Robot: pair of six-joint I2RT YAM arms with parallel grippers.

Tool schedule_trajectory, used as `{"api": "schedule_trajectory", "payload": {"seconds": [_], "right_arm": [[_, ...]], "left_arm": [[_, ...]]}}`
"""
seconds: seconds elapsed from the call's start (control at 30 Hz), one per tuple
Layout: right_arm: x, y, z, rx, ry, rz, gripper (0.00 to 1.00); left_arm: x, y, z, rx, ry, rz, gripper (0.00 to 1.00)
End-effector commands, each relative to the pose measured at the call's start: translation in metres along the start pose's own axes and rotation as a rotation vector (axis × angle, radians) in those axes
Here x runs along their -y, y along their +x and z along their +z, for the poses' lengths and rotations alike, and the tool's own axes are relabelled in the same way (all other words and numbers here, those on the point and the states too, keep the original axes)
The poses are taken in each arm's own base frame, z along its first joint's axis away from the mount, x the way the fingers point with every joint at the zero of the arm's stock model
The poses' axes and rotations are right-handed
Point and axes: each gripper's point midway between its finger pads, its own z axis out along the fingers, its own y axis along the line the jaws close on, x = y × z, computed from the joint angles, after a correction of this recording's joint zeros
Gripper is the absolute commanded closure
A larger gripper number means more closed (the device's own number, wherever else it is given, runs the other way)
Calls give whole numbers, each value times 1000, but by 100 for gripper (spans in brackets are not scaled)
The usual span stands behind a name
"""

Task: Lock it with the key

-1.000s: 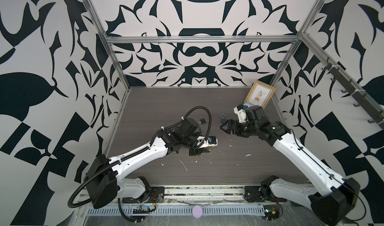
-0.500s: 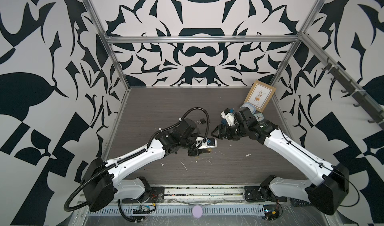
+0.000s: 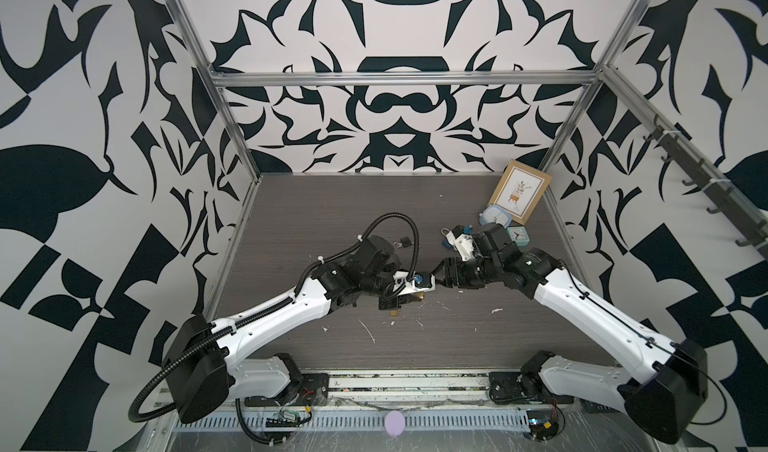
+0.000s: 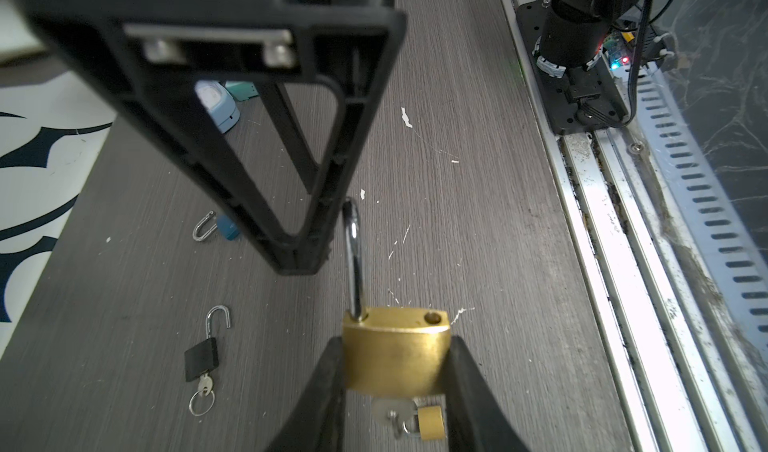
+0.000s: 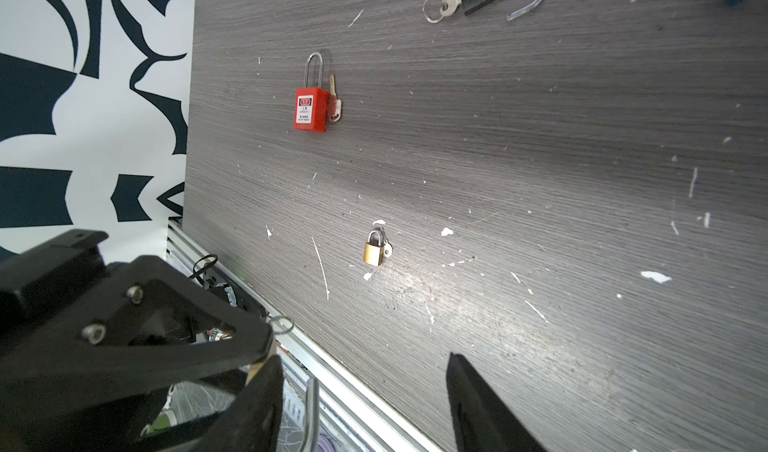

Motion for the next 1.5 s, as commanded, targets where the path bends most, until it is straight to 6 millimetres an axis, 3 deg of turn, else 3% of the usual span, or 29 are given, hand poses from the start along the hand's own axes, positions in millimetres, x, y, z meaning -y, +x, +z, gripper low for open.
{"api": "schedule_trajectory", "payload": {"seconds": [0.0,0.17,0.4,0.57,1.07,1.47], "right_arm": [[-2,1,-8,21,5,-34,41],[-9,-5,-21,69,-5,-75,50],[-39,2,-34,91,-174,-198,51],[-41,14,-25,21,-220,-217,50],[-34,15,-16,2,-199,-223,58],[-37,13,-16,5,-208,-224,74]], "left_arm": [[-13,-17,-4,43,-44,28,100],[-13,-16,-4,39,-41,23,100],[-8,-19,-5,50,-10,4,100],[-7,-15,2,31,16,-12,100],[-8,-17,4,26,31,-33,100],[-8,-19,5,30,40,-48,100]]}}
